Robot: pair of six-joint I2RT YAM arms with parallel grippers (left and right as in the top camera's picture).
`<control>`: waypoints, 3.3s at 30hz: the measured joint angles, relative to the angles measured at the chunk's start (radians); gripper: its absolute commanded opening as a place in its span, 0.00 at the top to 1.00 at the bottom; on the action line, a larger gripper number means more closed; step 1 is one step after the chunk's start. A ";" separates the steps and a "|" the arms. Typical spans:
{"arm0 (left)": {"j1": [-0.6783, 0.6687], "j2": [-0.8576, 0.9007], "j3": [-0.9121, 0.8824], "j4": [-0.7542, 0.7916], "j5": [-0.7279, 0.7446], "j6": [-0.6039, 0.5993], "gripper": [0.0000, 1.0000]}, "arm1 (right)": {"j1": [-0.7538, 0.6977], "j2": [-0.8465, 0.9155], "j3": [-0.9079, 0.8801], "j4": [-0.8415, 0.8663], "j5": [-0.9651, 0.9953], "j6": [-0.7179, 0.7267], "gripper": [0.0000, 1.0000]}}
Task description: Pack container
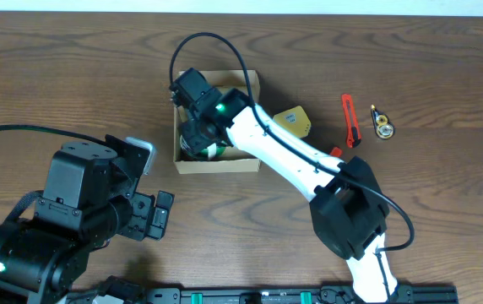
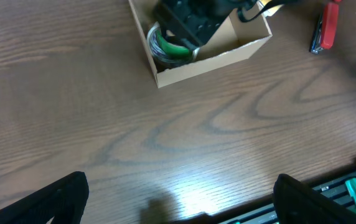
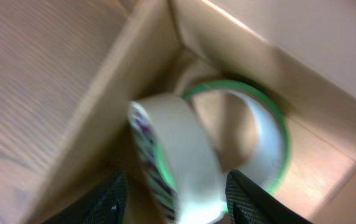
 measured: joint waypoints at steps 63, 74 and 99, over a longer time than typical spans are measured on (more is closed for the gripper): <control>0.000 0.000 0.000 0.000 0.000 0.000 0.05 | -0.043 -0.044 -0.001 -0.080 -0.095 -0.193 0.33; 0.000 0.000 0.000 0.000 0.000 0.000 0.05 | -0.029 0.005 -0.001 -0.056 -0.029 -0.232 0.32; 0.000 0.000 0.000 0.000 0.000 0.000 0.05 | -0.036 0.057 -0.001 -0.010 0.215 -0.107 0.43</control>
